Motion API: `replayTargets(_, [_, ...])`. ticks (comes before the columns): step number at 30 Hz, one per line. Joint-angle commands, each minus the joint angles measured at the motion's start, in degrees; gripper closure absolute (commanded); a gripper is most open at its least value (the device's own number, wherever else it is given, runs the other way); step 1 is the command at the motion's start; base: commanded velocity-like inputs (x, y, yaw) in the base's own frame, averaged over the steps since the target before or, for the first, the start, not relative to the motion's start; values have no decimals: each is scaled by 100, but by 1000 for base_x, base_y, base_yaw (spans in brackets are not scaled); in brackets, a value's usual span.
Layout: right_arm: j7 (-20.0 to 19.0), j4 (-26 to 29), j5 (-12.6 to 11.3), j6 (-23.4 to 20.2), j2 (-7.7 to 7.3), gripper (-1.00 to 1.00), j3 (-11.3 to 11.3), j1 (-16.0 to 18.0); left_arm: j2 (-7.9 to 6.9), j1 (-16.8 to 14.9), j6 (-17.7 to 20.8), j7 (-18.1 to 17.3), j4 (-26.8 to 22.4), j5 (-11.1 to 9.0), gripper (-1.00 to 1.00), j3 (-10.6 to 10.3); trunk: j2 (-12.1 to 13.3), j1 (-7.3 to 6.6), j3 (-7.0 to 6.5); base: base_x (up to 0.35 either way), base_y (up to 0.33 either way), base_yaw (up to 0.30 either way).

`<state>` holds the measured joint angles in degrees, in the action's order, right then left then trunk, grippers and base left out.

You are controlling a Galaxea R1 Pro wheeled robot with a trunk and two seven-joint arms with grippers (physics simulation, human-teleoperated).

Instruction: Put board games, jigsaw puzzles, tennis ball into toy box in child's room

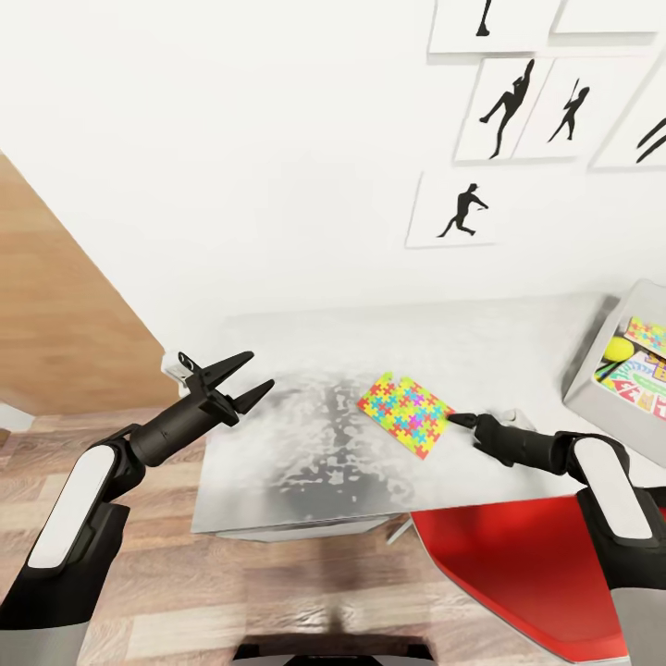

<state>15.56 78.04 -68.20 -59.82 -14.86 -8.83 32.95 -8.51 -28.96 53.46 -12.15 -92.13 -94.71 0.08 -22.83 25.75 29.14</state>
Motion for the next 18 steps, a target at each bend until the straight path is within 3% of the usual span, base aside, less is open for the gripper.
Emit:
replayTargets(1, [56,-1,-62,-18,0,-100,-4,5,-1,-5,17,-36,3,30,-100,1,-9,3,8,0,0,158])
replayTargets(18, [53,-36,-62,-18,-9,-100,-19,12,-1,-3,17,-38,3,27,-100,1,-9,3,8,0,0,229])
